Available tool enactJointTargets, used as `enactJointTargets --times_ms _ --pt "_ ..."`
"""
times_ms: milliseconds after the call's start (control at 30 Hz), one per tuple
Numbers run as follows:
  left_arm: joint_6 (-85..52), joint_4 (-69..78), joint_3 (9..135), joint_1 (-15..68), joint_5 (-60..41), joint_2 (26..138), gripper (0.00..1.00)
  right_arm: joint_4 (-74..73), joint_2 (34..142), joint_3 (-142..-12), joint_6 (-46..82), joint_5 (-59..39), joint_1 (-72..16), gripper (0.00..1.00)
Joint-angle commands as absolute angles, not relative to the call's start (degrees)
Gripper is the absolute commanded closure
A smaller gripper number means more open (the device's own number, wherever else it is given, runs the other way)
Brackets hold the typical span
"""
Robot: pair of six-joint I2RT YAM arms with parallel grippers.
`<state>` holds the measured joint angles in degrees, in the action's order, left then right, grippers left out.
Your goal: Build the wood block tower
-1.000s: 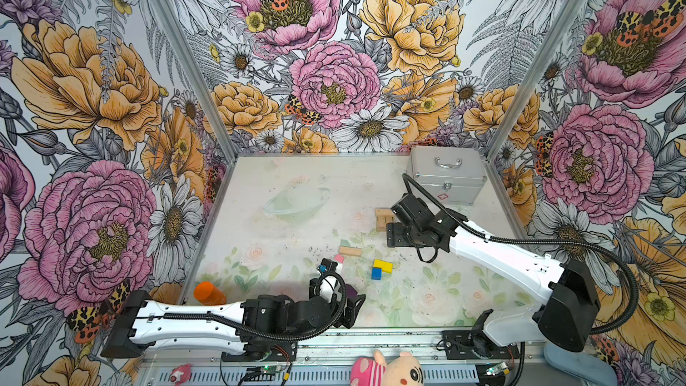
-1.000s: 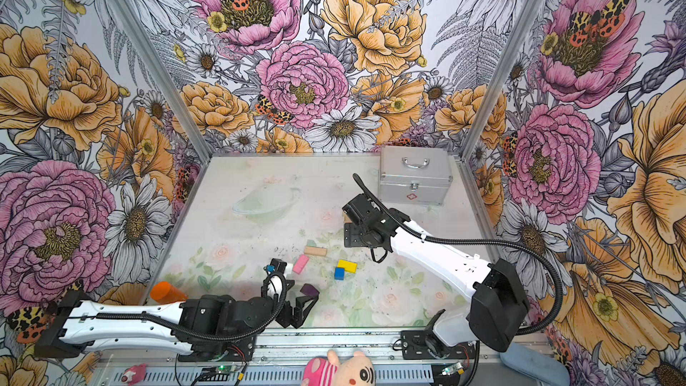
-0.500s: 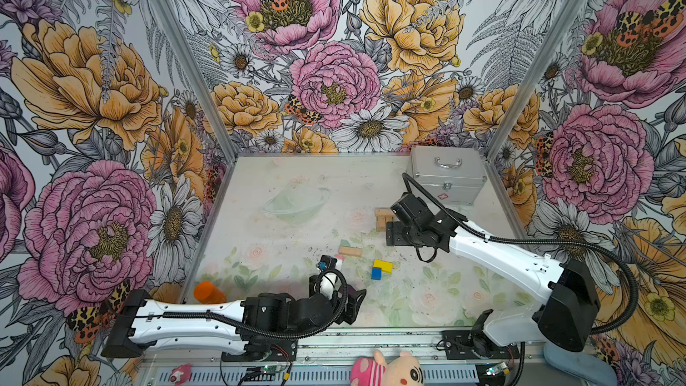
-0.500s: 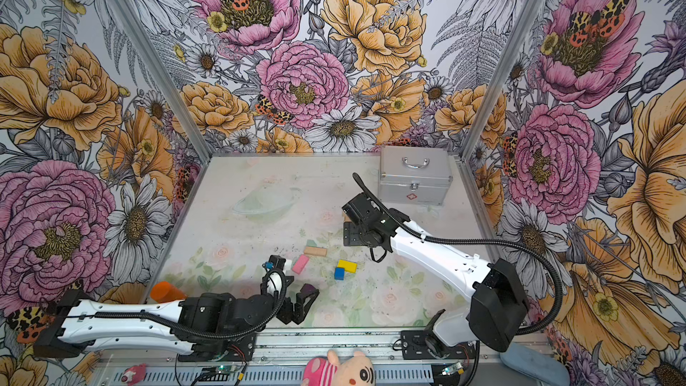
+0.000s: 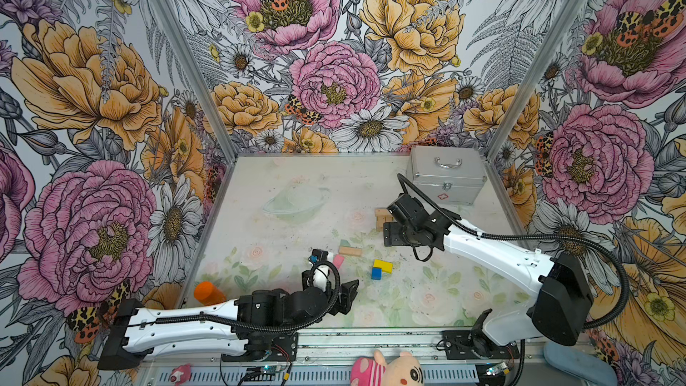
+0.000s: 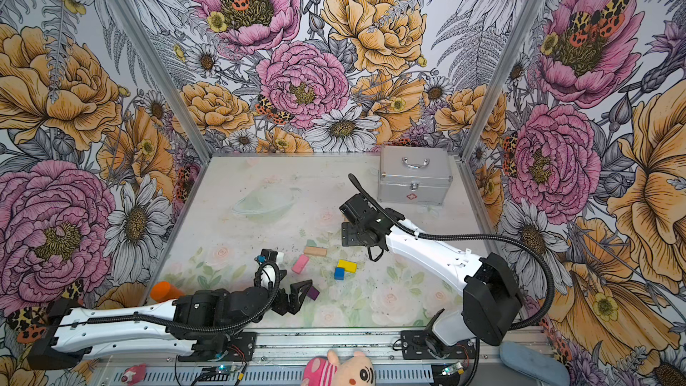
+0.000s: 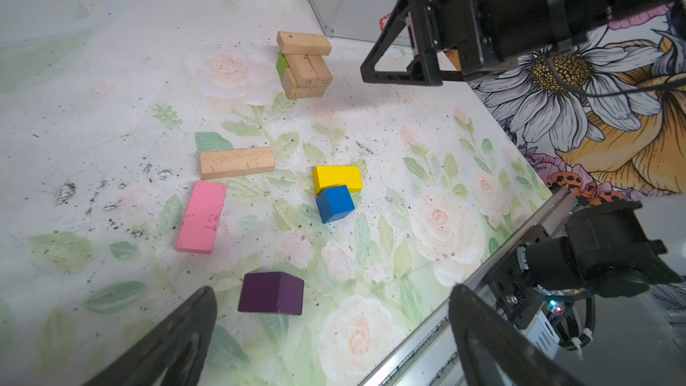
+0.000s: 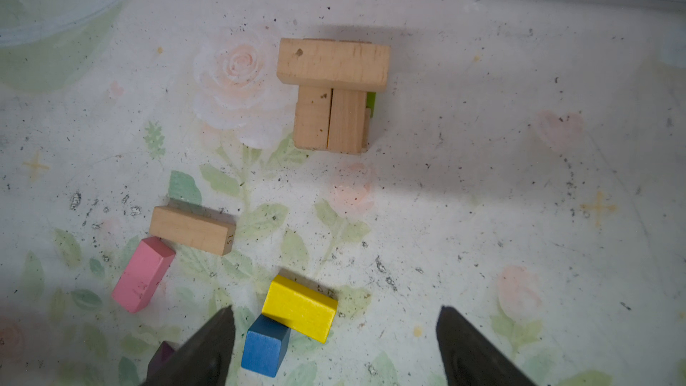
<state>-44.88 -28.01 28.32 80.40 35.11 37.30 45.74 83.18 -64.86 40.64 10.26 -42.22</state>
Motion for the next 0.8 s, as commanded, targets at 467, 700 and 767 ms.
enactJointTargets --times_ms 467,700,767 --pt "-40.2 -27.1 34.5 55.3 20.5 44.3 0.01 43.4 75.0 -57.9 37.0 8.5 -39.6 0.13" --pt "-35.9 -24.4 39.9 50.7 16.2 53.3 0.01 43.5 72.5 -56.2 36.2 5.7 -37.1 0.13" --pt "-35.0 -23.7 41.3 49.9 15.1 55.4 0.01 43.5 72.0 -55.7 36.2 4.7 -36.9 0.13"
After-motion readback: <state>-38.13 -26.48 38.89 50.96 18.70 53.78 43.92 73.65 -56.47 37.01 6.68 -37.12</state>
